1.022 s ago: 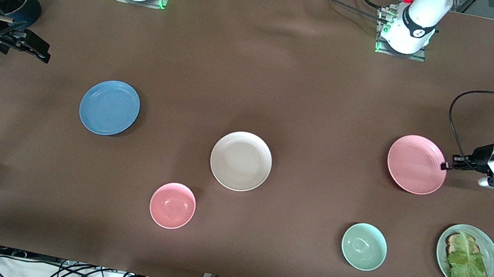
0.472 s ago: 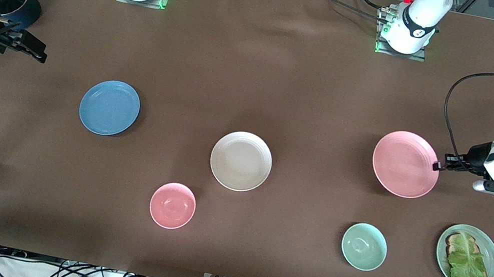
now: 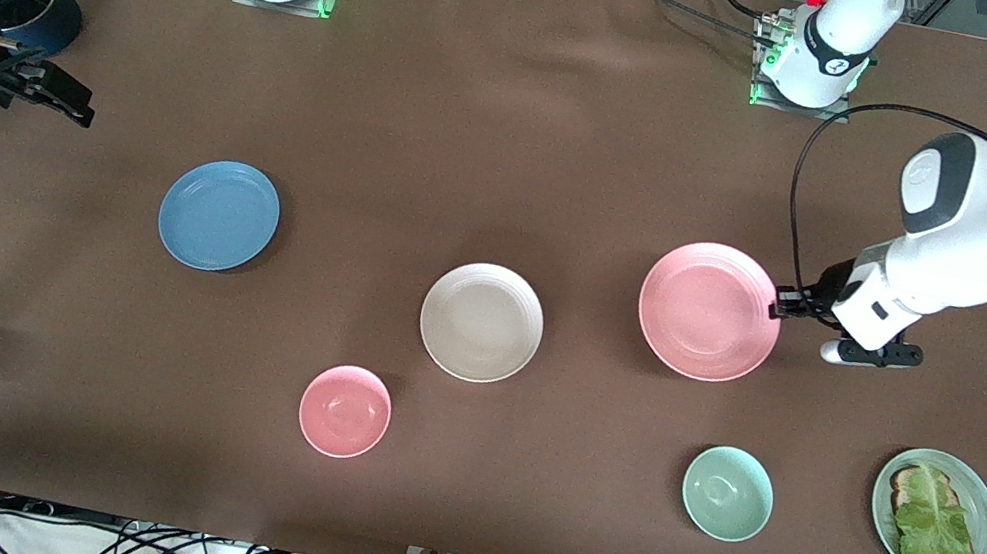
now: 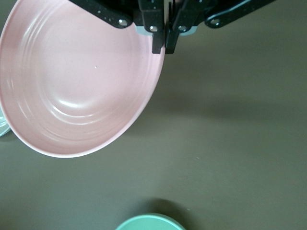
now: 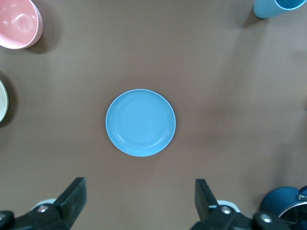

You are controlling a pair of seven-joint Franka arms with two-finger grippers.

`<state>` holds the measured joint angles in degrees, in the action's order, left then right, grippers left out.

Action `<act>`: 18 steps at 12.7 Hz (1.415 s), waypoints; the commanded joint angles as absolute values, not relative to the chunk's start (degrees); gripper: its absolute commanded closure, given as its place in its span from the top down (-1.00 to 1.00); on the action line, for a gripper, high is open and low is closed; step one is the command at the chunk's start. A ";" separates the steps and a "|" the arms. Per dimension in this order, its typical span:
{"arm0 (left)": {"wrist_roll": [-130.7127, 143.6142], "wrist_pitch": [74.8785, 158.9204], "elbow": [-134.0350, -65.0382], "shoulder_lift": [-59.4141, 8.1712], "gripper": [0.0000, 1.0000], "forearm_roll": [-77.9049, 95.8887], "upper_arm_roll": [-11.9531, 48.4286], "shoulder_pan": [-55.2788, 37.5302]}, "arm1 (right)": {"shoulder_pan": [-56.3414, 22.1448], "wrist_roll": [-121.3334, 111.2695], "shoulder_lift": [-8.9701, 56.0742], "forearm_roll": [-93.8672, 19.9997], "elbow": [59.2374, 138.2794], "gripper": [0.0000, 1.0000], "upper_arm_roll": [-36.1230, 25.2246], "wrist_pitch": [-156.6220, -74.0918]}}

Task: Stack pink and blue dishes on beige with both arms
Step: 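Carry the pink plate with the left gripper onto the beige plate, then lower the pink plate onto the beige plate and open the left gripper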

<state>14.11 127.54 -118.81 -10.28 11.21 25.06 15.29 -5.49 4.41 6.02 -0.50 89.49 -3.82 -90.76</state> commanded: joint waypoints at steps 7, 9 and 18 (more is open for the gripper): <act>46.63 128.67 -104.17 -22.48 -1.00 0.29 24.61 -2.80 | -5.27 3.78 5.89 -1.49 89.65 1.00 -4.31 -90.70; 55.24 130.41 -100.13 -26.70 -1.00 -4.46 24.26 -6.92 | -5.27 3.78 5.89 -1.49 89.65 1.00 -4.31 -90.53; 79.18 131.40 -87.89 -42.18 -1.00 -21.53 23.12 -17.58 | -5.27 3.78 5.89 -1.49 89.56 1.00 -4.31 -90.70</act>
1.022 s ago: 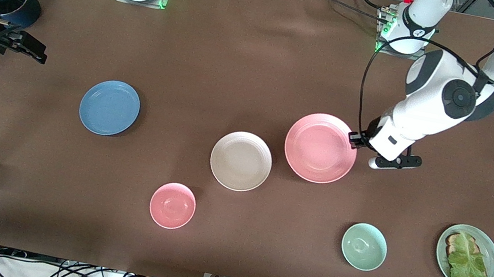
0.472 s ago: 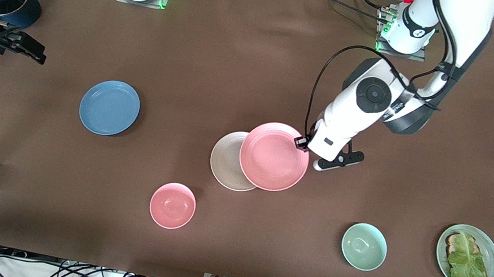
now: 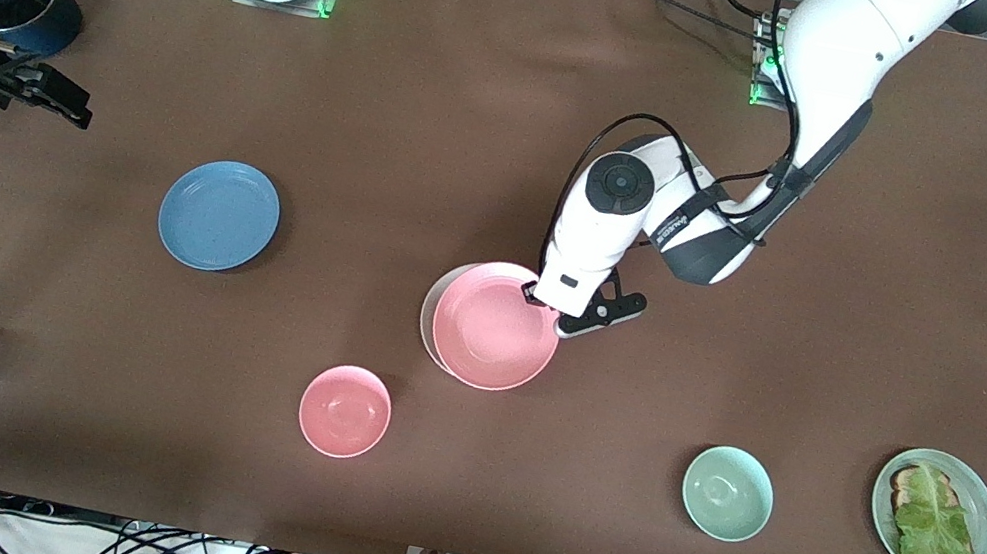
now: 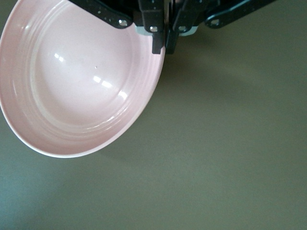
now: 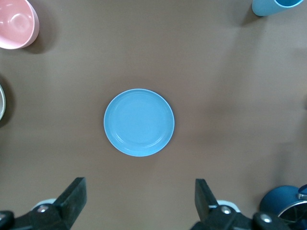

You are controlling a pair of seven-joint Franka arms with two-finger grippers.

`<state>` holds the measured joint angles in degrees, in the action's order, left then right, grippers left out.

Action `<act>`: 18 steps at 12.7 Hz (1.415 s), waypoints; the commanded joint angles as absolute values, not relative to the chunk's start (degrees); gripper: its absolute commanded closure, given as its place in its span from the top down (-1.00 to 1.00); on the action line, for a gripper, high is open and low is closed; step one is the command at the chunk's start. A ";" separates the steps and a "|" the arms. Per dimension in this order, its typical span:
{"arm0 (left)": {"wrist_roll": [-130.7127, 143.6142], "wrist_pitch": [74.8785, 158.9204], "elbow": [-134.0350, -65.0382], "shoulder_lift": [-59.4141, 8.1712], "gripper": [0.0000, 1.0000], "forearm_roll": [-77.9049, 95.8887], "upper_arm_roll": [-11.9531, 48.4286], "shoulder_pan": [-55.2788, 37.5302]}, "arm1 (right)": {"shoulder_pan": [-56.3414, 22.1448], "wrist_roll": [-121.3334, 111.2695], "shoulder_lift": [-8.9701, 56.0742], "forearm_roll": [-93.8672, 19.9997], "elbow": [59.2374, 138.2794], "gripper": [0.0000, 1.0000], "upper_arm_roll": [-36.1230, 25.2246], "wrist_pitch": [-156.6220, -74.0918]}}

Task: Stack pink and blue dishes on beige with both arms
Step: 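Lower the pink plate onto the beige plate and open the left gripper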

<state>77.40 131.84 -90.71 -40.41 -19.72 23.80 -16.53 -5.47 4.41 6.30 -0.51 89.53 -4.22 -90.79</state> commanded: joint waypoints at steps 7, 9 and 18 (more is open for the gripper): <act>80.68 132.63 -87.80 -43.15 -1.00 -21.88 22.59 -18.19 | -5.10 3.87 6.06 -1.49 89.56 1.00 -4.31 -91.32; 80.60 132.71 -87.80 -43.68 -0.81 -21.88 22.59 -18.19 | -4.75 3.87 6.06 -1.76 89.39 1.00 -4.31 -91.49; 62.19 126.77 -85.87 -39.83 0.05 -20.66 21.36 -14.43 | -4.66 3.78 6.15 -1.58 89.38 1.00 -4.31 -92.02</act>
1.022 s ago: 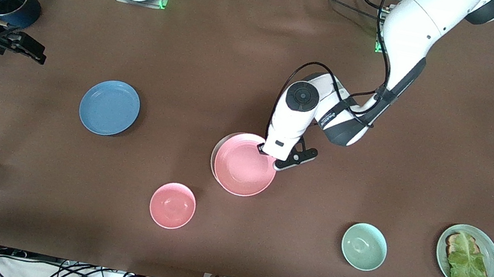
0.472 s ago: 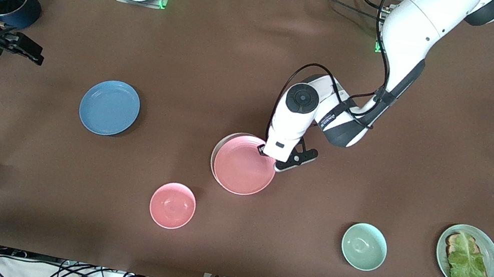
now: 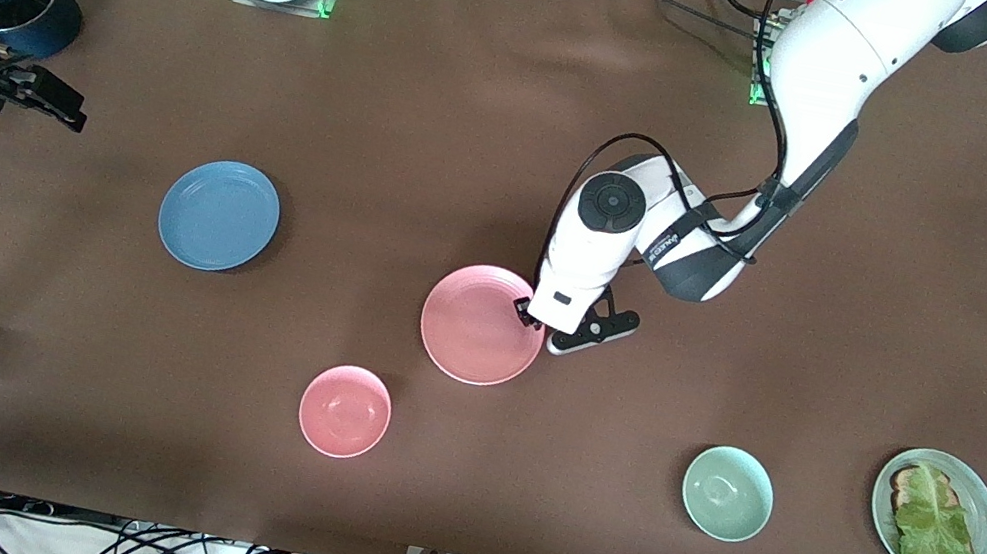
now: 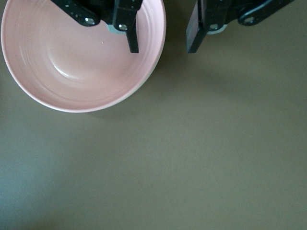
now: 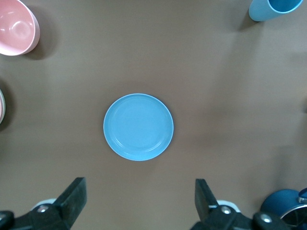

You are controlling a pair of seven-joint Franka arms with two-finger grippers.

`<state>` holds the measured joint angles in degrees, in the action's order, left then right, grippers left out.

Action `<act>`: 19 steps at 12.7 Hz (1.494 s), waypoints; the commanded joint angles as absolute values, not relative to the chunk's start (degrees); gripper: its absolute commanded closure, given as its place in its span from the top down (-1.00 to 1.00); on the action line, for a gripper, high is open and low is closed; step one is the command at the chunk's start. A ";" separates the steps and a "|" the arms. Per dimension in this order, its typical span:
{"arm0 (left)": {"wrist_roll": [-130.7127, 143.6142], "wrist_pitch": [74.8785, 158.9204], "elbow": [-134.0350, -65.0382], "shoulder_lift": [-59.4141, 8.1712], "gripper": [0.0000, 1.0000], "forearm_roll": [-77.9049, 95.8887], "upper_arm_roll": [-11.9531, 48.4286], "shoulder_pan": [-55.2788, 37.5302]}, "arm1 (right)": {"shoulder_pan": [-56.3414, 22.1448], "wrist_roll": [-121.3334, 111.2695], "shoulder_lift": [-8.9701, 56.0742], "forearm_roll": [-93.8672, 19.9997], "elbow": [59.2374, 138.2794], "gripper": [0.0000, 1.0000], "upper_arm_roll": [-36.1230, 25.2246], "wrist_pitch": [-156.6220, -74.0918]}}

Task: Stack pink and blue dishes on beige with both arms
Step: 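Withdraw the left gripper while the right gripper reaches the blue plate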

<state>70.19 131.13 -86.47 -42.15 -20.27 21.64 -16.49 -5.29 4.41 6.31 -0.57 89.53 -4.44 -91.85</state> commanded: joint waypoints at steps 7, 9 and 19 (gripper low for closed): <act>11.31 107.42 -86.05 -23.83 0.35 -7.21 15.57 -1.95 | -3.60 3.16 6.94 -0.88 87.80 1.00 -4.31 -92.37; 2.68 104.34 -86.04 -20.15 0.40 -7.21 13.55 0.26 | -3.60 0.90 8.25 -0.36 87.80 1.00 -4.31 -92.20; -6.25 92.47 -86.31 -7.56 1.00 -2.54 0.35 -0.61 | -2.37 -5.89 11.95 -1.49 102.36 1.00 -4.22 -105.87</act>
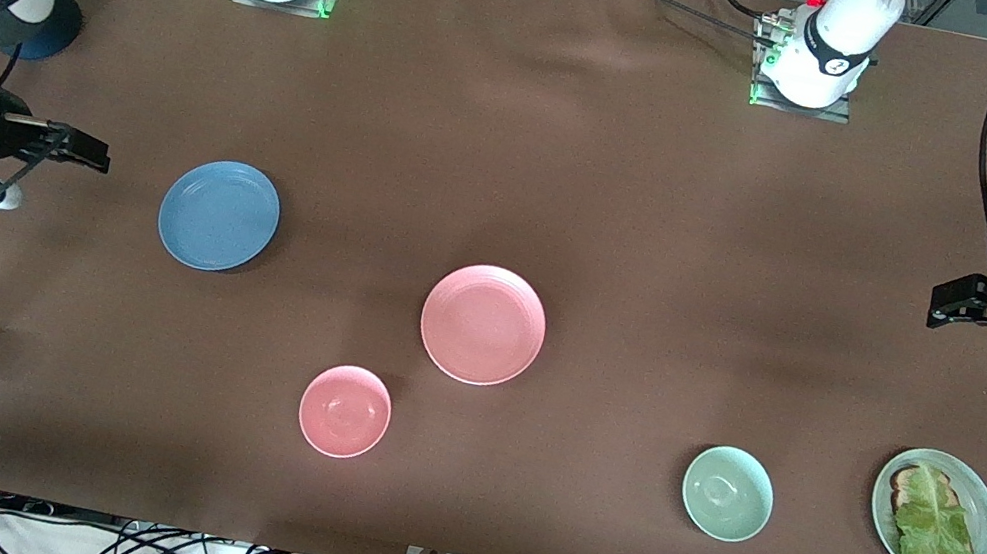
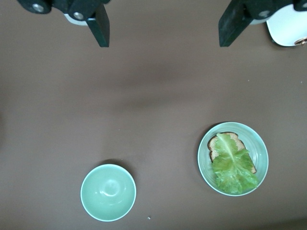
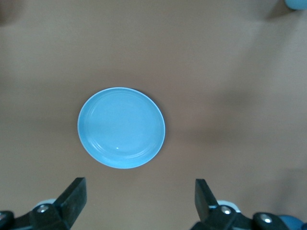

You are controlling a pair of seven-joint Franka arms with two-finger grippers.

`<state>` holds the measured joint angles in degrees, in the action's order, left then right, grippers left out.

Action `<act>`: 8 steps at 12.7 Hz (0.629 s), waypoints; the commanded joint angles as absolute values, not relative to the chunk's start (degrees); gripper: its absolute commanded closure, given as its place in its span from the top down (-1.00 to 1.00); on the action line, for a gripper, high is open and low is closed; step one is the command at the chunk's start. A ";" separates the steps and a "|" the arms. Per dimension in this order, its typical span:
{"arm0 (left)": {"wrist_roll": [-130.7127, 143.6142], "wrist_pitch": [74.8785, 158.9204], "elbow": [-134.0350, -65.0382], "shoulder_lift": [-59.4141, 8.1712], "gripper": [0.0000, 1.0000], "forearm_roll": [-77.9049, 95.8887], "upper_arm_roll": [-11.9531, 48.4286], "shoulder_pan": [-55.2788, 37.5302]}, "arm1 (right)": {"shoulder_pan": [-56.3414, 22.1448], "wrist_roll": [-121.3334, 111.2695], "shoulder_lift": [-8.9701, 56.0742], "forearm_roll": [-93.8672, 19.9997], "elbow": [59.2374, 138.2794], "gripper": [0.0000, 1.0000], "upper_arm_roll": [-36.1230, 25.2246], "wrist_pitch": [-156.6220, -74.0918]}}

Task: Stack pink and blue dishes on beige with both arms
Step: 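Grip the blue plate's rim with the right gripper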

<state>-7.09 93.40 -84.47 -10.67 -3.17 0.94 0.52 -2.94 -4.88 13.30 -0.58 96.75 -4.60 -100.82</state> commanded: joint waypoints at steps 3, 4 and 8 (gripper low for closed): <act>-0.83 91.76 -85.87 -5.98 1.00 -1.15 0.26 -0.35 | -2.37 -5.89 12.66 -1.41 111.59 1.00 -4.31 -117.38; 3.73 90.37 -85.87 -5.98 1.00 0.77 0.26 -0.26 | -2.37 -5.89 12.66 -1.41 114.41 1.00 -4.31 -120.73; 4.31 90.00 -85.78 -5.98 1.00 0.97 0.26 0.09 | -2.11 -6.68 15.19 -1.49 120.58 1.00 -6.23 -129.80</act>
<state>3.88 90.31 -84.71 -7.10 -0.34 0.74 0.00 -2.89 -4.88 14.65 -0.58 118.22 -4.91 -126.97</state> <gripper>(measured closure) 0.000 0.000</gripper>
